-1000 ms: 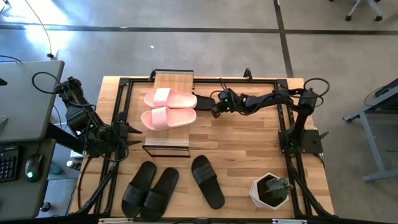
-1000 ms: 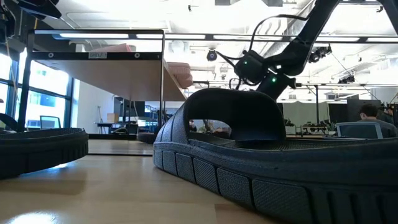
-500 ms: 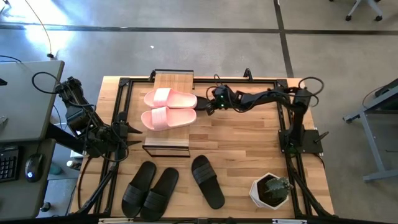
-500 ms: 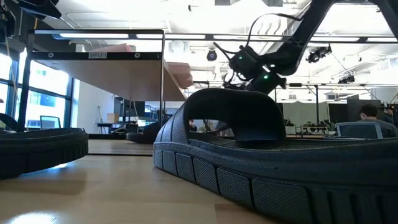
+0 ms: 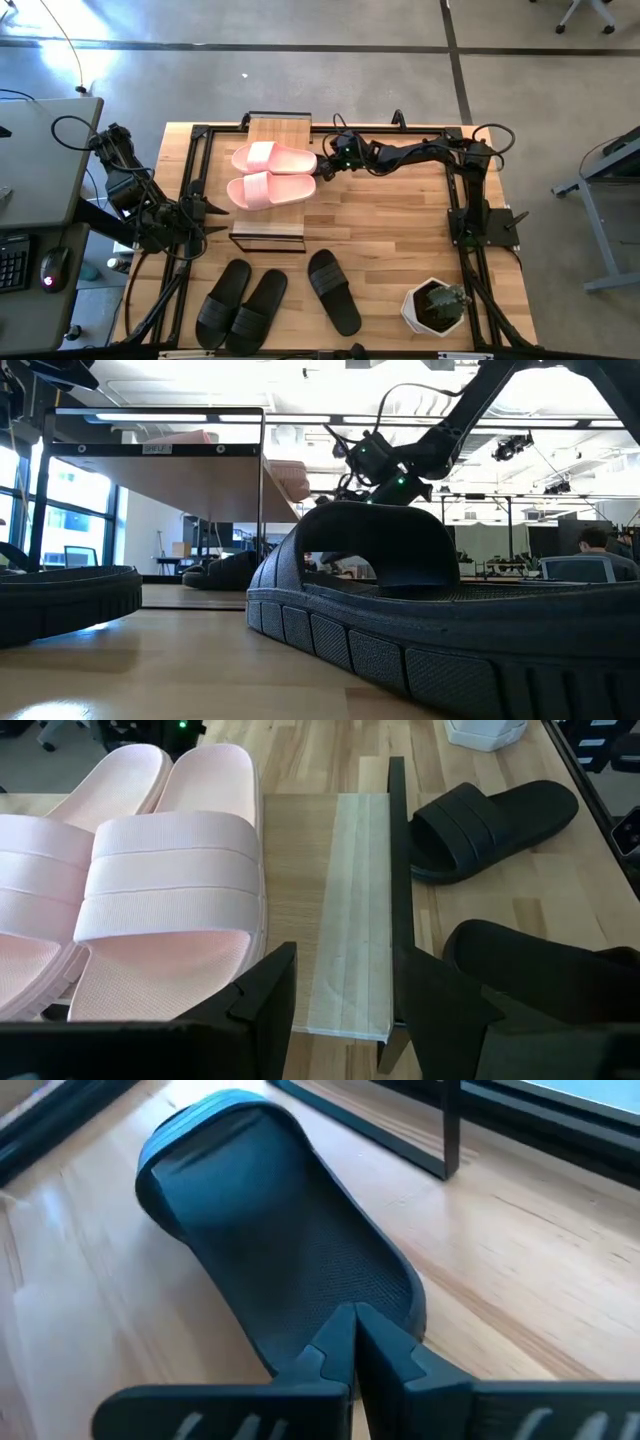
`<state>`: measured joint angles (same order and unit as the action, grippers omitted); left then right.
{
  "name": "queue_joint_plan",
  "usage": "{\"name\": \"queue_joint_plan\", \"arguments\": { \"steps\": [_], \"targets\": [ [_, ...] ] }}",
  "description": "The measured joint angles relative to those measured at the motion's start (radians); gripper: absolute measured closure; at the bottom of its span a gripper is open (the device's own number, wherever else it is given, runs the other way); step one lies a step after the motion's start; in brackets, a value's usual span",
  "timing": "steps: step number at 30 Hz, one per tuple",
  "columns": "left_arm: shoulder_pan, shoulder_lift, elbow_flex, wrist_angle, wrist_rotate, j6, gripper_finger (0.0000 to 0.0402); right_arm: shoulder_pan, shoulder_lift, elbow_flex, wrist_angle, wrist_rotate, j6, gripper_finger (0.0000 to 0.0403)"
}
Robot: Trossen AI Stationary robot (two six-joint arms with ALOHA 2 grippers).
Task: Pick and place slides into the shelf
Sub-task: Put the black slide under the shelf
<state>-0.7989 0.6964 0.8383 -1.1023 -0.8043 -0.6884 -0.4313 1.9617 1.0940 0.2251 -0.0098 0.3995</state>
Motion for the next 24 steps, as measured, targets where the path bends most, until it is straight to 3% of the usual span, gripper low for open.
{"name": "queue_joint_plan", "arguments": {
  "steps": [10, 14, 24],
  "targets": [
    [0.0, 0.0, 0.0, 0.0, 0.0, 0.0, 0.0245, -0.004, -0.012, 0.001, -0.036, -0.03, -0.088, 0.0403],
    [0.0, 0.0, 0.0, -0.001, 0.0, 0.0, 0.0245, 0.044, -0.037, 0.0, -0.126, 0.054, -0.165, 0.0403],
    [0.0, 0.0, 0.0, -0.001, 0.0, 0.002, 0.0245, 0.122, -0.052, -0.023, -0.169, 0.123, -0.244, 0.0403]
  ]
}}
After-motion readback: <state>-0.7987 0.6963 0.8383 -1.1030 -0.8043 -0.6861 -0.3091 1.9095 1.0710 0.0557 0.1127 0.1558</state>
